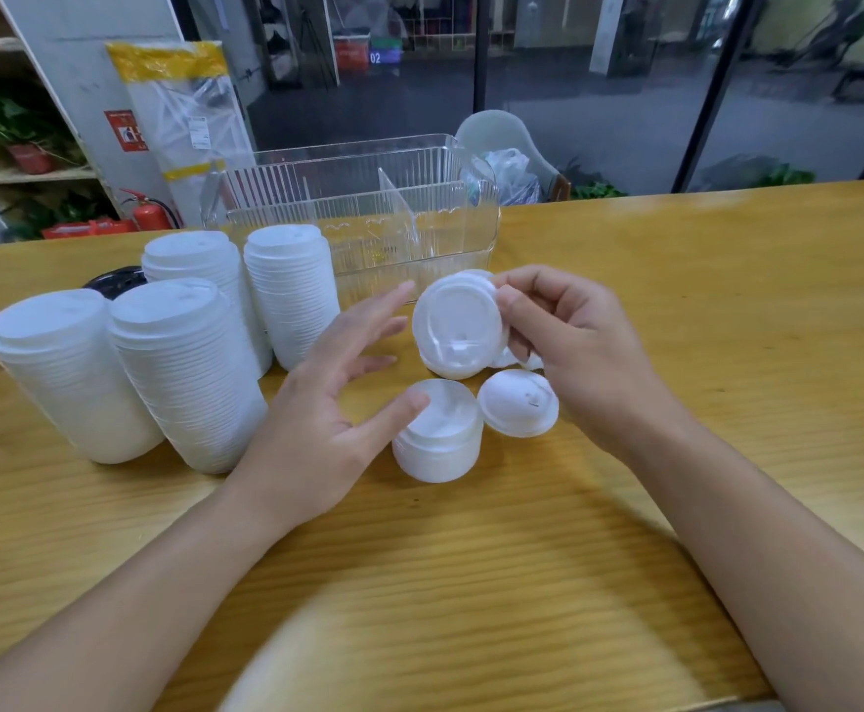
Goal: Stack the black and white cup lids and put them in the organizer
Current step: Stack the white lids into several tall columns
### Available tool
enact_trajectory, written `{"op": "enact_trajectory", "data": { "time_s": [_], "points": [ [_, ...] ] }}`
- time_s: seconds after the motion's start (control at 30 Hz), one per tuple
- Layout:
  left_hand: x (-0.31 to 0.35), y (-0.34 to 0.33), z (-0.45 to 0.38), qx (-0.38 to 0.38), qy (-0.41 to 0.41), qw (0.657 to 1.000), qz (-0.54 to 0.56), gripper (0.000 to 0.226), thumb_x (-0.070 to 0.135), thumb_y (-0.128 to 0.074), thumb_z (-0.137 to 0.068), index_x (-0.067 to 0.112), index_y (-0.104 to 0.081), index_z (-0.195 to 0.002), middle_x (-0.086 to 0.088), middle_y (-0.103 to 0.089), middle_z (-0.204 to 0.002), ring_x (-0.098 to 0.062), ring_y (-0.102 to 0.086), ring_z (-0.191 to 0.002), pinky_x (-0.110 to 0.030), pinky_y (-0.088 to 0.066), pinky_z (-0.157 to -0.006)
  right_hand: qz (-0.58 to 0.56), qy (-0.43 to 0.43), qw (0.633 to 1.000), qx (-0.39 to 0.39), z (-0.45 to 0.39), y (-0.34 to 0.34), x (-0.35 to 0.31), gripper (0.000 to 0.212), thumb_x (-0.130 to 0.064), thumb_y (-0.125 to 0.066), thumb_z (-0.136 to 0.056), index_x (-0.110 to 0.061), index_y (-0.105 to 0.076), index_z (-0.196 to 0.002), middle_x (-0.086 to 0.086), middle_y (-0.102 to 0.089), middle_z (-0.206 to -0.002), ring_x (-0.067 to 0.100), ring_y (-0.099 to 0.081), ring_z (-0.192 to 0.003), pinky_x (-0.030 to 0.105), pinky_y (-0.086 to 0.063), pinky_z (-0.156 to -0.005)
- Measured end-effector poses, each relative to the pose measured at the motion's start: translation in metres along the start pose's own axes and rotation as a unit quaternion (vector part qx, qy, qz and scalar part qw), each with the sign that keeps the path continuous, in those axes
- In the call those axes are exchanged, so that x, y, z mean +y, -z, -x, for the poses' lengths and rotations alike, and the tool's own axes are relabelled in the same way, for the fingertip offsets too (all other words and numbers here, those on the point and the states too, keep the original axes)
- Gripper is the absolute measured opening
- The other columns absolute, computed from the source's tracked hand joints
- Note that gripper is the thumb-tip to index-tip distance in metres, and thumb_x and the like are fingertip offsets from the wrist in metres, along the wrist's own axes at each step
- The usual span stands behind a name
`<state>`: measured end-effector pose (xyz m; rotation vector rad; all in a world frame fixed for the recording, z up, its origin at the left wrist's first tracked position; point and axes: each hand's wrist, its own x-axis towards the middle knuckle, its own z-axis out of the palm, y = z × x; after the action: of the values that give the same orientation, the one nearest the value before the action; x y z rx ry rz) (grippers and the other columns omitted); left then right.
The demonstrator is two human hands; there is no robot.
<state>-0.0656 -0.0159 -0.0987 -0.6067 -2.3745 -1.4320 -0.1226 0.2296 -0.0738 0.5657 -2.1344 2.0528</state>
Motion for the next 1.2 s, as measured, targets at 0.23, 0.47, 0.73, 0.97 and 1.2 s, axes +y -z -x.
{"op": "enact_trajectory", "data": {
  "time_s": [0.23, 0.47, 0.73, 0.97, 1.2],
  "points": [
    [0.004, -0.004, 0.001, -0.013, -0.054, 0.998, -0.010, 0.078, 0.018, -0.090, -0.089, 0.026, -0.056, -0.159, 0.011, -0.053, -0.164, -0.020, -0.047, -0.156, -0.056, -0.042, -0.125, -0.048, -0.040, 0.991, -0.116, 0.006, -0.009, -0.003, 0.031, -0.020, -0.055, -0.113, 0.002, -0.077, -0.117, 0.028, -0.048, -0.082, 0.027, -0.035, -0.074, 0.032, -0.038, -0.069],
    [0.007, 0.000, 0.000, 0.052, -0.031, 0.997, -0.038, 0.078, 0.038, -0.098, -0.076, 0.032, -0.062, -0.144, 0.005, -0.061, -0.144, -0.025, -0.061, -0.134, -0.051, -0.055, -0.108, -0.015, -0.036, 0.989, -0.143, 0.011, -0.008, -0.007, 0.027, -0.014, -0.073, -0.102, -0.015, -0.075, -0.129, 0.001, -0.062, -0.074, 0.016, -0.057, -0.073, 0.027, -0.051, -0.078],
    [0.009, 0.001, 0.002, -0.005, -0.034, 0.999, -0.032, 0.078, 0.030, -0.097, -0.080, 0.035, -0.063, -0.151, 0.008, -0.059, -0.151, -0.026, -0.051, -0.150, -0.038, -0.047, -0.119, 0.025, -0.042, 0.984, -0.172, 0.012, -0.005, -0.008, 0.025, -0.015, -0.062, -0.109, -0.020, -0.079, -0.128, 0.009, -0.059, -0.086, 0.014, -0.049, -0.076, 0.020, -0.047, -0.076],
    [0.000, 0.004, -0.002, 0.011, 0.030, 0.999, -0.034, 0.067, 0.042, -0.100, -0.078, 0.033, -0.068, -0.136, 0.012, -0.065, -0.139, -0.015, -0.059, -0.138, -0.038, -0.051, -0.112, 0.104, -0.001, 0.992, -0.070, 0.004, 0.000, 0.006, 0.023, -0.022, -0.060, -0.112, -0.020, -0.082, -0.115, -0.003, -0.078, -0.093, 0.016, -0.060, -0.071, 0.023, -0.048, -0.068],
    [-0.001, 0.000, -0.001, -0.053, 0.094, 0.993, 0.040, 0.056, 0.027, -0.096, -0.083, 0.024, -0.070, -0.133, 0.010, -0.075, -0.133, -0.015, -0.068, -0.131, -0.049, -0.051, -0.117, 0.265, 0.047, 0.962, -0.038, 0.005, -0.002, 0.027, 0.014, -0.022, -0.073, -0.103, -0.028, -0.079, -0.115, -0.022, -0.072, -0.096, 0.007, -0.061, -0.077, 0.013, -0.043, -0.070]
  ]
}}
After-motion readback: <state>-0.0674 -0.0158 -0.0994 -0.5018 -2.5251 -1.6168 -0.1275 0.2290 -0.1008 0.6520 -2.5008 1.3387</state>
